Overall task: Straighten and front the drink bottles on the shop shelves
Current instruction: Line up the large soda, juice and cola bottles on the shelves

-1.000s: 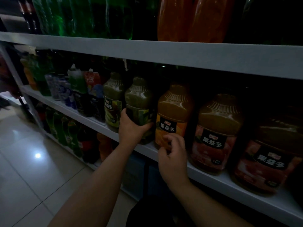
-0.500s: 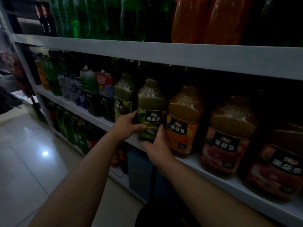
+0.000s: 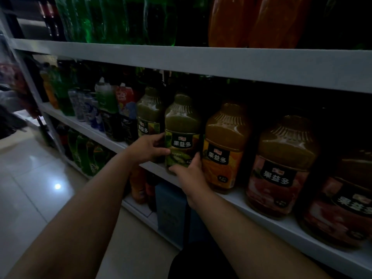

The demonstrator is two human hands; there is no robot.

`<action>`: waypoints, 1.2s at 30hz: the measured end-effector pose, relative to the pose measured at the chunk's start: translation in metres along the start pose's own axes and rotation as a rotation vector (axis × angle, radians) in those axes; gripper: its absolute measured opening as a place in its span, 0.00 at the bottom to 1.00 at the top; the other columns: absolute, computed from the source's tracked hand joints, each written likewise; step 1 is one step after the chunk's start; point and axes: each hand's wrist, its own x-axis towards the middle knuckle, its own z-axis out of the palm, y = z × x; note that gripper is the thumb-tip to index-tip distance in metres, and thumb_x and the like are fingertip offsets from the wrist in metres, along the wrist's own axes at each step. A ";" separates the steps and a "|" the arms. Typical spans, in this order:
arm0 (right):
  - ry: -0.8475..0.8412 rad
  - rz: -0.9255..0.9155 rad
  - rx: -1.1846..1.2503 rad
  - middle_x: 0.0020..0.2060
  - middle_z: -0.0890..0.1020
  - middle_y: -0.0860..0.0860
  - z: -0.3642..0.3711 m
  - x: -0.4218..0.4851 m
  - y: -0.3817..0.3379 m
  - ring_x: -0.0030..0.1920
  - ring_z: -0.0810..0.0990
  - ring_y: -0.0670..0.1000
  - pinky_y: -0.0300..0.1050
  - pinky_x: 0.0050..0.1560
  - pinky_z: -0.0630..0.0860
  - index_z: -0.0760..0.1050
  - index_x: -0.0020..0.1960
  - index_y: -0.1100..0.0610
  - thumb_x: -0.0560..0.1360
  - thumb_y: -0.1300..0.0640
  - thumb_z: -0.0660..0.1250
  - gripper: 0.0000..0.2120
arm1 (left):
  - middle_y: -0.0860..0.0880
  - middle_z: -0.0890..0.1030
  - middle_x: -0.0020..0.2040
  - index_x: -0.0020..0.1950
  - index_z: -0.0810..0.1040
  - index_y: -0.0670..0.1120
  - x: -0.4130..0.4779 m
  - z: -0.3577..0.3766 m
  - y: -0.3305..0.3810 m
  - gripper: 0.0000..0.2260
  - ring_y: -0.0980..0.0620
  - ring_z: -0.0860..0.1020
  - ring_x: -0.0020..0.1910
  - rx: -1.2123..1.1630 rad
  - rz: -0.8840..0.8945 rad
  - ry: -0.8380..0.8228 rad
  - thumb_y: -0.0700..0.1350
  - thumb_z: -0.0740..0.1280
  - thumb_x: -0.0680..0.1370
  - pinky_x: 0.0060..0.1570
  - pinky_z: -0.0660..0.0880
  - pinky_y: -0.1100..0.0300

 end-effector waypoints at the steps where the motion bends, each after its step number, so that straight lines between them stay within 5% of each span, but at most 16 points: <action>1: 0.001 0.005 -0.002 0.76 0.50 0.43 0.001 0.000 0.001 0.73 0.55 0.54 0.48 0.63 0.61 0.39 0.77 0.44 0.71 0.52 0.69 0.48 | 0.65 0.80 0.53 0.68 0.72 0.54 -0.002 0.002 -0.001 0.23 0.67 0.77 0.55 0.028 -0.003 0.032 0.44 0.72 0.75 0.49 0.73 0.73; 5: -0.003 0.008 -0.014 0.75 0.43 0.39 0.004 -0.002 0.002 0.73 0.52 0.52 0.43 0.59 0.58 0.37 0.77 0.46 0.72 0.52 0.67 0.47 | 0.50 0.77 0.64 0.71 0.71 0.52 -0.008 0.017 -0.009 0.22 0.51 0.74 0.63 0.472 0.104 0.314 0.52 0.67 0.77 0.57 0.69 0.63; 8: -0.027 0.004 0.004 0.75 0.42 0.39 0.006 -0.004 0.002 0.73 0.52 0.51 0.42 0.59 0.59 0.36 0.77 0.45 0.73 0.54 0.67 0.46 | 0.47 0.79 0.62 0.70 0.73 0.49 -0.012 0.032 -0.014 0.19 0.47 0.76 0.61 0.443 0.150 0.416 0.49 0.65 0.79 0.56 0.71 0.61; 11: -0.082 0.026 -0.007 0.75 0.38 0.39 0.012 -0.009 0.003 0.73 0.51 0.49 0.34 0.53 0.61 0.33 0.76 0.46 0.73 0.53 0.67 0.48 | 0.56 0.77 0.58 0.69 0.73 0.49 -0.012 0.039 -0.010 0.16 0.54 0.76 0.57 0.161 0.067 0.360 0.43 0.64 0.80 0.52 0.71 0.70; 13: -0.112 0.042 -0.015 0.74 0.36 0.39 0.015 -0.010 0.003 0.73 0.52 0.48 0.26 0.44 0.62 0.31 0.75 0.47 0.73 0.52 0.68 0.49 | 0.65 0.76 0.52 0.67 0.70 0.54 -0.012 0.042 -0.006 0.18 0.69 0.76 0.48 0.047 0.057 0.333 0.40 0.65 0.79 0.42 0.67 0.81; 15: -0.110 0.043 -0.014 0.74 0.35 0.40 0.017 -0.009 0.003 0.74 0.51 0.49 0.24 0.36 0.61 0.31 0.75 0.47 0.73 0.52 0.67 0.49 | 0.67 0.75 0.48 0.63 0.70 0.56 -0.012 0.045 -0.006 0.19 0.78 0.74 0.43 -0.032 0.049 0.334 0.39 0.69 0.77 0.39 0.67 0.82; 19: -0.068 0.016 0.017 0.75 0.35 0.41 0.022 -0.007 -0.003 0.76 0.46 0.50 0.35 0.54 0.63 0.32 0.76 0.47 0.74 0.52 0.66 0.47 | 0.59 0.78 0.54 0.66 0.74 0.50 -0.012 0.047 -0.010 0.20 0.76 0.75 0.47 -0.102 0.045 0.326 0.40 0.71 0.75 0.44 0.69 0.80; 23: -0.066 0.004 -0.002 0.75 0.35 0.41 0.022 -0.009 -0.004 0.76 0.46 0.50 0.38 0.57 0.60 0.33 0.76 0.47 0.75 0.52 0.65 0.45 | 0.59 0.77 0.55 0.68 0.73 0.47 -0.010 0.051 -0.013 0.21 0.77 0.73 0.48 -0.060 0.049 0.341 0.42 0.71 0.76 0.45 0.68 0.81; 27: -0.105 -0.047 -0.074 0.76 0.42 0.41 0.004 -0.017 -0.010 0.76 0.49 0.49 0.39 0.61 0.60 0.41 0.78 0.45 0.74 0.50 0.65 0.42 | 0.55 0.78 0.57 0.67 0.73 0.47 -0.008 0.058 -0.013 0.19 0.66 0.76 0.53 -0.046 0.008 0.383 0.44 0.70 0.76 0.41 0.69 0.80; 30: -0.125 -0.114 -0.114 0.75 0.60 0.45 -0.017 -0.025 -0.023 0.73 0.60 0.49 0.48 0.70 0.63 0.53 0.77 0.44 0.72 0.49 0.64 0.36 | 0.56 0.78 0.52 0.66 0.74 0.46 -0.009 0.055 -0.001 0.23 0.69 0.74 0.45 0.090 -0.050 0.467 0.47 0.74 0.73 0.38 0.68 0.79; 32: -0.118 -0.194 -0.099 0.65 0.73 0.38 -0.033 -0.028 -0.037 0.66 0.70 0.41 0.46 0.65 0.71 0.64 0.71 0.38 0.72 0.54 0.64 0.29 | 0.52 0.79 0.53 0.67 0.74 0.45 -0.010 0.048 0.011 0.28 0.60 0.76 0.47 0.262 -0.065 0.552 0.50 0.76 0.70 0.44 0.73 0.69; 34: -0.128 -0.269 -0.095 0.50 0.77 0.27 -0.051 -0.031 -0.055 0.53 0.74 0.29 0.29 0.52 0.73 0.71 0.56 0.26 0.73 0.59 0.64 0.26 | 0.51 0.79 0.52 0.61 0.76 0.50 -0.010 0.043 0.034 0.24 0.53 0.78 0.50 0.367 -0.007 0.588 0.53 0.75 0.68 0.46 0.77 0.57; 36: -0.110 -0.310 -0.103 0.46 0.76 0.28 -0.069 -0.034 -0.073 0.48 0.73 0.27 0.22 0.42 0.69 0.72 0.55 0.30 0.74 0.61 0.64 0.24 | 0.53 0.78 0.48 0.52 0.77 0.53 -0.010 0.042 0.067 0.15 0.54 0.78 0.46 0.352 0.092 0.634 0.53 0.73 0.68 0.41 0.77 0.57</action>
